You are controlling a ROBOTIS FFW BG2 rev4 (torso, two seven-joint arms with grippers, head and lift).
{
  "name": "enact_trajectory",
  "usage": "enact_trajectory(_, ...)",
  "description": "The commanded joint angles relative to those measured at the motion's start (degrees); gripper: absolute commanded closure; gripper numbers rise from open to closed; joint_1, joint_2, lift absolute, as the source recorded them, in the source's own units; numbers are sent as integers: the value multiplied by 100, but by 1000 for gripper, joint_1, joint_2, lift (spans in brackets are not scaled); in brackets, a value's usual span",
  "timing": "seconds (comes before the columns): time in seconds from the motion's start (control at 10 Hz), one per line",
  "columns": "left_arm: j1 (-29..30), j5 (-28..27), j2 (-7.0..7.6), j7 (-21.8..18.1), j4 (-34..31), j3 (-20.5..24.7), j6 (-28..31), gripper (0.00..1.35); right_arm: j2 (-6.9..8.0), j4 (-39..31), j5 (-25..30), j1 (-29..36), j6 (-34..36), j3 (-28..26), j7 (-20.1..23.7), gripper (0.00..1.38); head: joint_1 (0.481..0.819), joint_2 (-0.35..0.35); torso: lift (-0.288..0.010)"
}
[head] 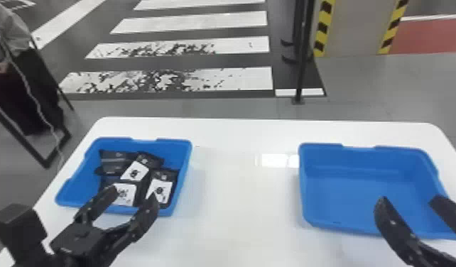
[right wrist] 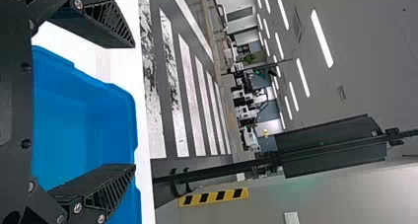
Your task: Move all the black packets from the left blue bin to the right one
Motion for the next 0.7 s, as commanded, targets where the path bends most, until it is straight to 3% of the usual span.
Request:
enact_trajectory(0.0, 0, 0, -24, -1, 4, 0, 0, 219, 0, 0, 0, -3, 2, 0, 0, 170, 695, 132, -144)
enact_trajectory(0.6, -14, -11, -24, -1, 18, 0, 28, 219, -9, 0, -11, -3, 2, 0, 0, 170, 695, 133, -144)
